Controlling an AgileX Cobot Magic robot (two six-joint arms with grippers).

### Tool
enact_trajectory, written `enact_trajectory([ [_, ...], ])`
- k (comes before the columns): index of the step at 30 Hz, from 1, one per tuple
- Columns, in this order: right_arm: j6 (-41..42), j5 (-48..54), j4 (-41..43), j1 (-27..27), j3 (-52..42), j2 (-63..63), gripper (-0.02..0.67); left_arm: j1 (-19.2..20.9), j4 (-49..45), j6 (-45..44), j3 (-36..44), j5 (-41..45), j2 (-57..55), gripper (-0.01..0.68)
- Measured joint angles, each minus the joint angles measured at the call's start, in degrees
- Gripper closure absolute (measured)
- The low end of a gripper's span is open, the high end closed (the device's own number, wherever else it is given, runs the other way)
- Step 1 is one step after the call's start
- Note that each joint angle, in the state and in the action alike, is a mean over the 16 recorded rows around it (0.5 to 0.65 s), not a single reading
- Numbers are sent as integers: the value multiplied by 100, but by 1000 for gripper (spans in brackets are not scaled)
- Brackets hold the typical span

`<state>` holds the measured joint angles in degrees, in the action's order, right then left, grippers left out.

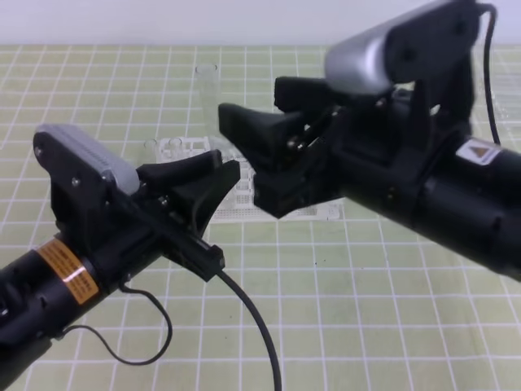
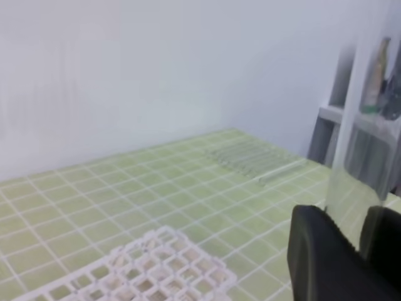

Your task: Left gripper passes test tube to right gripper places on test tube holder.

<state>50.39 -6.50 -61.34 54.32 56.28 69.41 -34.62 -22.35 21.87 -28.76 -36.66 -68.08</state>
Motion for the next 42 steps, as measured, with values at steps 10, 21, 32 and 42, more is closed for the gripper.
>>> enact_trajectory([
  [10, 3, -132, 52, 4, 393, 553, 602, 0, 28, 180, 28, -263, -69, 666],
  [21, 10, -383, 195, 4, 730, 1076, 602, 3, 36, 416, 31, -265, -62, 667],
  [32, 10, -550, 343, 4, 779, 1153, 605, 4, -70, 689, 32, -49, -59, 667],
  [42, 10, -536, 354, 4, 823, 1261, 607, 3, -283, 861, 31, 33, -62, 668],
])
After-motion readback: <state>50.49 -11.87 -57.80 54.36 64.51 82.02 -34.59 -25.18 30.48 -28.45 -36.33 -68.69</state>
